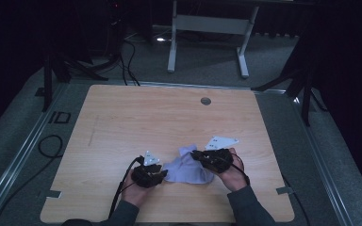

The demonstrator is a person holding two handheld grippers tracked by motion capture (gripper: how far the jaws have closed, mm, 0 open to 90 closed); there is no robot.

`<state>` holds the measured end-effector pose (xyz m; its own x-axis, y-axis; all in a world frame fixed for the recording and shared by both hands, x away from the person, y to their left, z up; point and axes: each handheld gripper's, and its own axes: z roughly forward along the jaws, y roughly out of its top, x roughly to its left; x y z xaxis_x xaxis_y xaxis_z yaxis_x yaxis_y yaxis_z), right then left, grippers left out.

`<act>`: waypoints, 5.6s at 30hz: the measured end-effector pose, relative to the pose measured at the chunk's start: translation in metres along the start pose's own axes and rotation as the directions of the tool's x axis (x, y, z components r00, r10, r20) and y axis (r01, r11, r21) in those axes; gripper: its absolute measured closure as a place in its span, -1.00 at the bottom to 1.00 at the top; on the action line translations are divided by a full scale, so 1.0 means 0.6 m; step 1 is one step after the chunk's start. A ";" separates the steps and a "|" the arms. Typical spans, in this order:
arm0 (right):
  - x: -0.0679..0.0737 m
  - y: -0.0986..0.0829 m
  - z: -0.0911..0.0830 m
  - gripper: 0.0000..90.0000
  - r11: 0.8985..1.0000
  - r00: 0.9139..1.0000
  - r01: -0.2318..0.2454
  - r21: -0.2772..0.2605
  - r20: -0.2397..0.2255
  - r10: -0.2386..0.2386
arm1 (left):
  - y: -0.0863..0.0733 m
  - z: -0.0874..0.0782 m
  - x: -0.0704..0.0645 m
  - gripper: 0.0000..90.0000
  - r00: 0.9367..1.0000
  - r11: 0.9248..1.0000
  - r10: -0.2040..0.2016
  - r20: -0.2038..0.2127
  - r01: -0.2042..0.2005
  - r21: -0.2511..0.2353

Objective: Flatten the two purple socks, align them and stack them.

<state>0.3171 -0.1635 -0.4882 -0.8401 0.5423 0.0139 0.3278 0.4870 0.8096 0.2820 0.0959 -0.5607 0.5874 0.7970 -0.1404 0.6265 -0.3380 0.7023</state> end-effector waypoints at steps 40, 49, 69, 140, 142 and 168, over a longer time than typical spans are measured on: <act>0.028 -0.041 0.072 0.89 0.997 0.998 -0.010 0.071 -0.061 0.014 | 0.018 -0.038 -0.020 0.50 0.994 0.996 0.060 0.094 -0.053 -0.078; 0.033 -0.040 0.074 0.89 0.998 0.998 0.000 0.070 -0.066 0.005 | 0.024 -0.014 -0.030 0.64 0.991 0.997 0.074 0.109 -0.069 -0.046; 0.020 -0.025 -0.017 0.61 1.000 0.999 0.013 0.012 0.035 -0.014 | 0.024 -0.016 -0.026 0.96 0.993 0.996 0.077 0.084 -0.074 -0.046; -0.024 -0.140 -0.008 0.82 0.956 0.971 -0.227 0.188 0.117 0.208 | 0.018 -0.042 -0.031 0.74 0.987 0.995 0.088 0.133 -0.082 -0.049; -0.022 -0.141 -0.009 0.82 0.956 0.970 -0.229 0.183 0.124 0.209 | 0.016 -0.027 -0.040 0.78 0.987 0.994 0.108 0.120 -0.109 -0.004; -0.027 -0.140 0.002 0.76 0.962 0.958 -0.243 0.128 0.190 0.216 | 0.015 -0.001 -0.021 0.87 0.995 0.996 0.074 0.060 -0.077 0.039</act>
<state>0.3037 -0.2126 -0.5570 -0.6513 0.7549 0.0769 0.5743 0.4241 0.7002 0.2800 0.0833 -0.5525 0.6620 0.7383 -0.1293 0.5989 -0.4174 0.6834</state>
